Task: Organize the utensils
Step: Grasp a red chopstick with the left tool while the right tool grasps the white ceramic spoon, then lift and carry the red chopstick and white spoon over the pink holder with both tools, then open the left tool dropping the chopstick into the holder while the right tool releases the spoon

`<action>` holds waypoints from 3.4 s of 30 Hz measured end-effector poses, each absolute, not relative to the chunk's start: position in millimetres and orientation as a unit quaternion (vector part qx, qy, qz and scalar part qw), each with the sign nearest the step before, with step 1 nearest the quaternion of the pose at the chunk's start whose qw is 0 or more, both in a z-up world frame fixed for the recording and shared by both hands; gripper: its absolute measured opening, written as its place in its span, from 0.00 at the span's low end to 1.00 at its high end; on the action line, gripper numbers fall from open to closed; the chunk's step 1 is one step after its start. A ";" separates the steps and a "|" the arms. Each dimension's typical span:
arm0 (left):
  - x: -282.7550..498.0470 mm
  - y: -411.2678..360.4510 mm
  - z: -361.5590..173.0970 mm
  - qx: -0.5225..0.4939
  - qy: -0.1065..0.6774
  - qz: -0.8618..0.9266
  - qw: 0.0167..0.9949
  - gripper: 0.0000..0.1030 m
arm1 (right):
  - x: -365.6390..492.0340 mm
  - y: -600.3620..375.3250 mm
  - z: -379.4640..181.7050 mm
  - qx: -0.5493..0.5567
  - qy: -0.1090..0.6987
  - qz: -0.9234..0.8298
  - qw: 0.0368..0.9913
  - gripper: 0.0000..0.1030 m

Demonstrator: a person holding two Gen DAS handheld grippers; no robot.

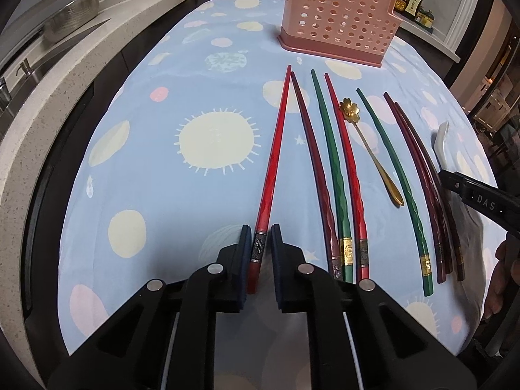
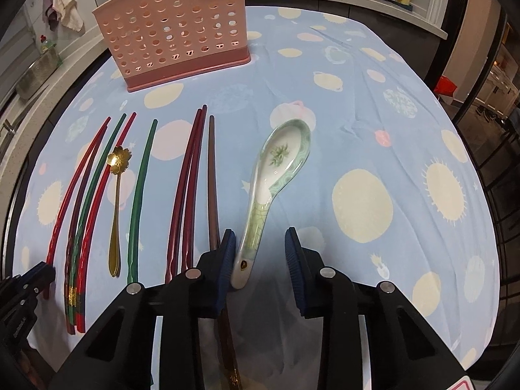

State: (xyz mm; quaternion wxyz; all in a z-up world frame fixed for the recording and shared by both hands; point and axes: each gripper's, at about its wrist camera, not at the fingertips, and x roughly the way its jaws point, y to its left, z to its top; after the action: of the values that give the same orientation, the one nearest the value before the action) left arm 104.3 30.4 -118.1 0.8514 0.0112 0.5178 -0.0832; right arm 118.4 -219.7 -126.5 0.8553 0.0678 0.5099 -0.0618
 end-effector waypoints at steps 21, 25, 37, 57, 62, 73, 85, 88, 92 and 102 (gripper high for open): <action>87.9 34.7 -114.3 -0.031 0.525 -0.104 0.844 0.07 | 77.6 -241.4 -117.3 0.105 0.505 -0.047 0.855 0.09; 79.8 35.9 -107.8 -0.032 0.519 -0.106 0.848 0.07 | 66.0 -241.3 -109.8 0.110 0.501 -0.043 0.857 0.09; 61.1 43.9 -57.2 -0.043 0.468 -0.111 0.876 0.07 | 42.2 -243.7 -58.0 0.114 0.443 -0.043 0.888 0.07; 108.0 53.2 56.9 -0.059 0.329 -0.108 0.936 0.07 | 72.2 -250.6 -8.3 0.146 0.388 -0.006 0.910 0.05; 135.0 48.2 86.2 -0.066 0.298 -0.120 0.945 0.07 | 93.9 -252.7 4.9 0.143 0.375 0.003 0.916 0.05; 197.2 16.9 172.1 -0.059 0.199 -0.156 0.966 0.07 | 196.0 -277.1 52.8 0.197 0.334 0.043 0.921 0.05; 285.9 -18.1 174.4 -0.059 0.198 -0.163 0.965 0.07 | 310.6 -265.8 50.7 0.194 0.331 0.054 0.922 0.06; 301.1 -19.1 154.0 -0.058 0.222 -0.156 0.961 0.07 | 325.8 -264.6 34.3 0.190 0.349 0.051 0.916 0.06; 314.6 -19.0 128.8 -0.057 0.249 -0.147 0.956 0.07 | 336.7 -262.8 16.1 0.184 0.367 0.048 0.911 0.06; 313.8 -16.6 106.9 -0.056 0.271 -0.128 0.952 0.24 | 325.8 -264.1 19.8 0.161 0.349 0.026 0.923 0.27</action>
State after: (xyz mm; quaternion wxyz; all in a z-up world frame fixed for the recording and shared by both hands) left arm 313.8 -16.6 106.9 0.9523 -0.0561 0.2709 -0.1285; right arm 325.8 -264.1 19.8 0.9227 0.1611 0.3494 0.0258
